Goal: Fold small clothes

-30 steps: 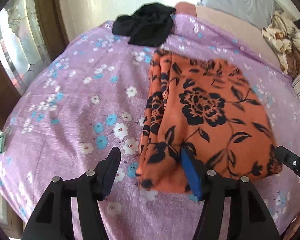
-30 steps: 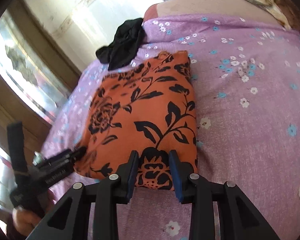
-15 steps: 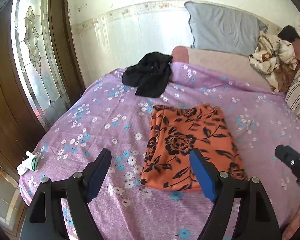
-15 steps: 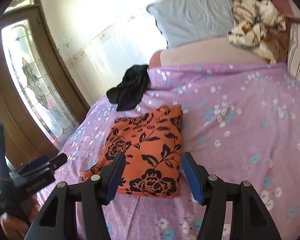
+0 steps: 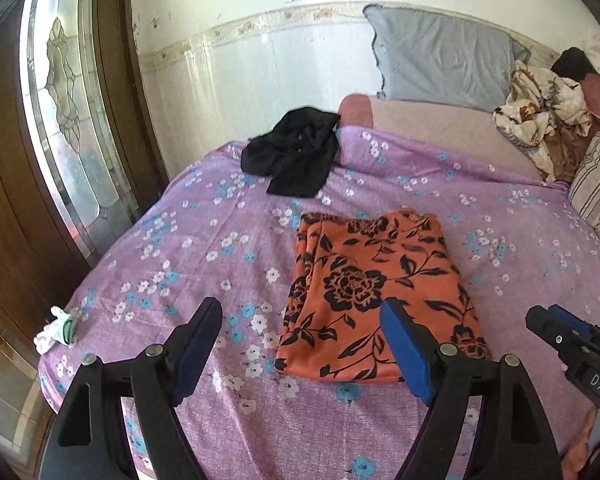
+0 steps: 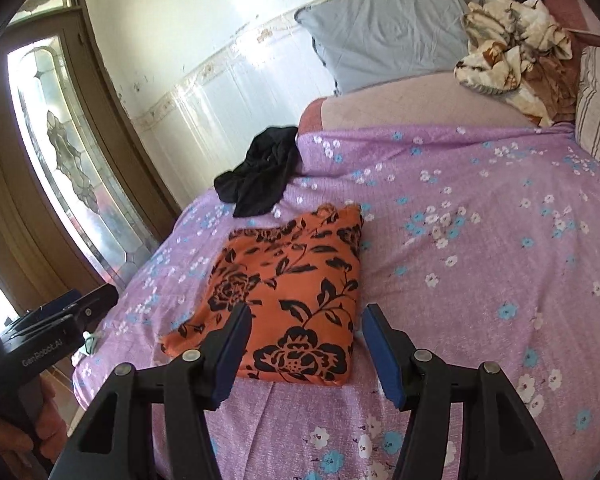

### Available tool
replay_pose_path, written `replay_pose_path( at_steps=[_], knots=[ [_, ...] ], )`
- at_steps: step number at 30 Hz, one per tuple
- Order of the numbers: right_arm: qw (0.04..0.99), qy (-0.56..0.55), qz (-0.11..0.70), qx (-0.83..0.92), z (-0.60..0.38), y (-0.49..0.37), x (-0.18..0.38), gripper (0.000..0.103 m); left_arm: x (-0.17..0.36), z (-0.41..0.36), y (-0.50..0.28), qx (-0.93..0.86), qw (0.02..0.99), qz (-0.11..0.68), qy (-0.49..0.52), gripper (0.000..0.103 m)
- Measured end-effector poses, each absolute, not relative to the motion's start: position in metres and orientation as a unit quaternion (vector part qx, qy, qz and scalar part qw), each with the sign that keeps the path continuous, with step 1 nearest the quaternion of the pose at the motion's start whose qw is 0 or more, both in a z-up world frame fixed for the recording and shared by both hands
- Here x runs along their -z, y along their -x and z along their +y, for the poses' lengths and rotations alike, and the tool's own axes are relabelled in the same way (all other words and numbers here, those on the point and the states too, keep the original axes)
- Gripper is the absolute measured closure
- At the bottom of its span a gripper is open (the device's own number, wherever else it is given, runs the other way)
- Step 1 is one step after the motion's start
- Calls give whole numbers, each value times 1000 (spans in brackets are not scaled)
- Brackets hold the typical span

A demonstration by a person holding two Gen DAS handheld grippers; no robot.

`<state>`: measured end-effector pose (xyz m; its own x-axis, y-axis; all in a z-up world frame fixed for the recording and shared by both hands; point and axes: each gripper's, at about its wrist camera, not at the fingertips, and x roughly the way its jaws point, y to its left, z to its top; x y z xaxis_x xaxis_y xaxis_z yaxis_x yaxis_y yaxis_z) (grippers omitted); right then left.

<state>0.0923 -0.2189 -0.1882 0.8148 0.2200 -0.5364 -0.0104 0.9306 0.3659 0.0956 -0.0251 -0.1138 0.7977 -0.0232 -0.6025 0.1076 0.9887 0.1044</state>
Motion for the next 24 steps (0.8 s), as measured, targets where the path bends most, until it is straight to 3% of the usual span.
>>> replay_pose_path(
  at_steps=[13, 15, 17, 24],
  knots=[
    [890, -213, 399, -59, -204, -163, 244, 50, 210, 21, -183, -15, 885, 465, 0, 21],
    [874, -209, 436, -51, -199, -176, 261, 50, 219, 22, -190, -20, 877, 481, 2, 13],
    [876, -204, 435, -47, -199, -178, 263, 50, 222, 24, -192, -28, 876, 482, 5, 8],
    [892, -223, 390, -53, -209, -165, 244, 50, 204, 30, -187, -34, 890, 455, -2, 8]
  ],
)
